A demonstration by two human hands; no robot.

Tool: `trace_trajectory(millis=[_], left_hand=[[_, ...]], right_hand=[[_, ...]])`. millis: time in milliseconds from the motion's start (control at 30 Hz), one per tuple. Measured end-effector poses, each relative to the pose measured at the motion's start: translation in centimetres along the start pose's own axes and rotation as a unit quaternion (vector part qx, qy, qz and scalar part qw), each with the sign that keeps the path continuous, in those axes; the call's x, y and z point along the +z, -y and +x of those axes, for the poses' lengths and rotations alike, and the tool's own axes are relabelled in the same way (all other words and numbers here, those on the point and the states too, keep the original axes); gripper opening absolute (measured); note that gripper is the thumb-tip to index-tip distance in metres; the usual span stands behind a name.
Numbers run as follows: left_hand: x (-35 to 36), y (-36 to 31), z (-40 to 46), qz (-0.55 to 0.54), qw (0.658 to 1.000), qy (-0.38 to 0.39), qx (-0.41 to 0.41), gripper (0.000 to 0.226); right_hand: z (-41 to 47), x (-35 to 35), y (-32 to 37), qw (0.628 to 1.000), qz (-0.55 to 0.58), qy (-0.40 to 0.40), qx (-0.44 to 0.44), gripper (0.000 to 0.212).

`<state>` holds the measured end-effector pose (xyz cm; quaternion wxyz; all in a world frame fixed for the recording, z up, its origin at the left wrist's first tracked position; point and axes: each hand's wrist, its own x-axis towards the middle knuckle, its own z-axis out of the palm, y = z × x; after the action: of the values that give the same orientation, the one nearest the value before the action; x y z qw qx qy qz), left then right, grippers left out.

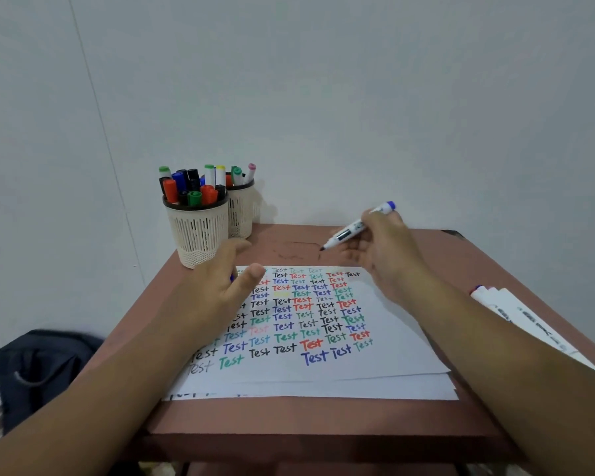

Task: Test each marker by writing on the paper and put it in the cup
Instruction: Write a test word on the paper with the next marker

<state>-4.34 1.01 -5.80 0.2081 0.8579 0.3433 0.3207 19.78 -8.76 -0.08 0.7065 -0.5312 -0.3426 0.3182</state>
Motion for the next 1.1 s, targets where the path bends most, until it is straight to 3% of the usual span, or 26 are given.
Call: trace_trajectory(millis=[133,233,367,833,1100], left_hand=[[0.0,-0.5,0.3,0.097,0.994,0.037,-0.025,0.076],[-0.1,-0.8,0.6,0.144,0.987,0.053,-0.041,0.055],[-0.2,-1.1,0.6,0.165,0.983,0.063,-0.042,0.039],[-0.2,-1.7,0.8,0.167,0.982,0.069,-0.059,0.034],[-0.2,-1.4,0.8,0.166,0.982,0.072,-0.061,0.035]], right_hand=[[1.1,-4.0,-2.1,0.998,-0.061,-0.022,-0.011,0.029],[1.3,-5.0,-2.8,0.991,-0.135,0.003,0.004,0.014],[1.5,-4.9,-3.4,0.987,-0.16,-0.001,0.006,0.012],[1.7,-5.0,-3.6,0.971,-0.236,0.022,0.009,0.02],[1.9,-5.2,-4.0,0.981,-0.195,0.003,0.001,0.014]])
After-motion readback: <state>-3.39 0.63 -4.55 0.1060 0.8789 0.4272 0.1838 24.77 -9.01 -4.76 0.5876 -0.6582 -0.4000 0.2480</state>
